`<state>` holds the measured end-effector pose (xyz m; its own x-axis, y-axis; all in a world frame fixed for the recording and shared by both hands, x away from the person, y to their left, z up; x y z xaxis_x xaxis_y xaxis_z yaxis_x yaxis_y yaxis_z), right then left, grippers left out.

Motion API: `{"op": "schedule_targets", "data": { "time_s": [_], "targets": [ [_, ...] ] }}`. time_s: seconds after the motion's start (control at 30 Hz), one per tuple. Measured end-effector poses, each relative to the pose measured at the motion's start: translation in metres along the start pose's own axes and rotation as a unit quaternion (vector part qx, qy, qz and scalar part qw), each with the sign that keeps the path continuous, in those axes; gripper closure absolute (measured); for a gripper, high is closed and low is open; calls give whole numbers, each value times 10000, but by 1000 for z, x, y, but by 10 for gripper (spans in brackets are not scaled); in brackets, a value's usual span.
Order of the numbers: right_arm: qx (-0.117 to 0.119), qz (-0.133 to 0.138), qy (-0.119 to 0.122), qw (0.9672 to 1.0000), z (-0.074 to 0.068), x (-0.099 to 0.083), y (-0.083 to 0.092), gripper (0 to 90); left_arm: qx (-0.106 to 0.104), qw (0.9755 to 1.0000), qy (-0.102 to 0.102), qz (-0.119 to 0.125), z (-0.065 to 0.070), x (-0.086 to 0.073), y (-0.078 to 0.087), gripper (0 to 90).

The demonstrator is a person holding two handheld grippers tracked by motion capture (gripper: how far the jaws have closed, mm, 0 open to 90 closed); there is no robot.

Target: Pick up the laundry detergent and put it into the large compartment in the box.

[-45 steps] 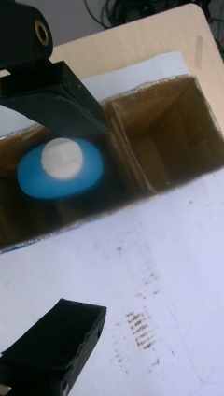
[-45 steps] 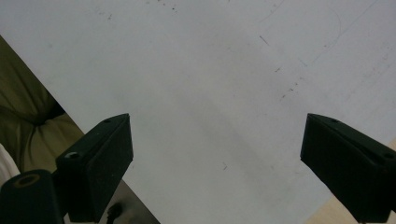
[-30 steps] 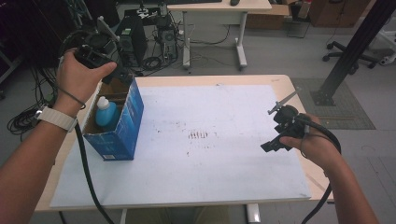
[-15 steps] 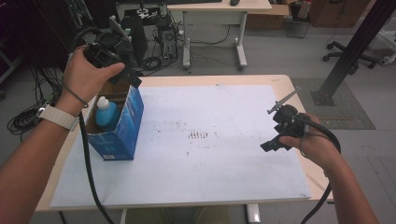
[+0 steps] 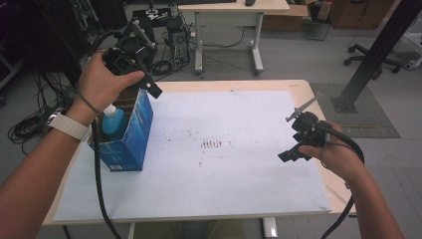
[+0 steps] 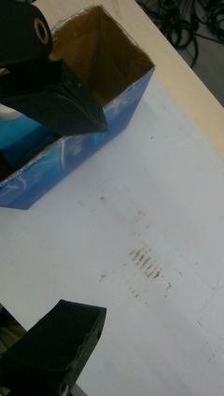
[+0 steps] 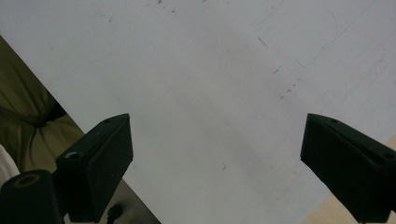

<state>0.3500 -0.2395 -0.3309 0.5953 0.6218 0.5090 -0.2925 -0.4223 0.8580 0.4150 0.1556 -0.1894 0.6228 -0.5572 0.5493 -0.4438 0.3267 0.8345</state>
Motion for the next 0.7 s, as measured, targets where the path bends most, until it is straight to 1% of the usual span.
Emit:
{"op": "schedule_targets", "data": {
  "time_s": [0.1, 0.33, 0.4, 0.57, 0.6, 0.7],
  "targets": [
    [5, -11, -1, 10000, 0, 0, 0, 94, -95, 9999, -112, 55, 4, 2, -1, 106],
    [16, -1, -23, 10000, 0, -1, -2, 94, -240, 9989, -407, 15, 14, 6, -7, 106],
    [14, 1, -19, 10000, 1, -2, -2, 94, -287, 9983, -498, 13, 18, 7, -8, 106],
    [21, 3, -22, 10000, 1, -1, -3, 94, -441, 9960, -772, 60, 31, 10, -10, 106],
    [20, -5, -23, 10000, 1, -1, -3, 94, -443, 9956, -822, 63, 33, 11, -11, 107],
    [24, -3, -19, 10000, 0, 0, -3, 94, -507, 9944, -925, 47, 39, 11, -13, 106]
  ]
}}
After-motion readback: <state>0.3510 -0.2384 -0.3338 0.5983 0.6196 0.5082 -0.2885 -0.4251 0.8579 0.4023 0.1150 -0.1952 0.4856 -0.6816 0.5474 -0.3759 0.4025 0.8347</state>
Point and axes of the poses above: each handheld gripper's, and its own axes: y roughly backward along the jaws, x roughly out of its top, z roughly to its right, the point moved 5 cm from there along -y, roughly forward along the jaws, and after that the axes turned 8 degrees about z, right-handed, at the moved point
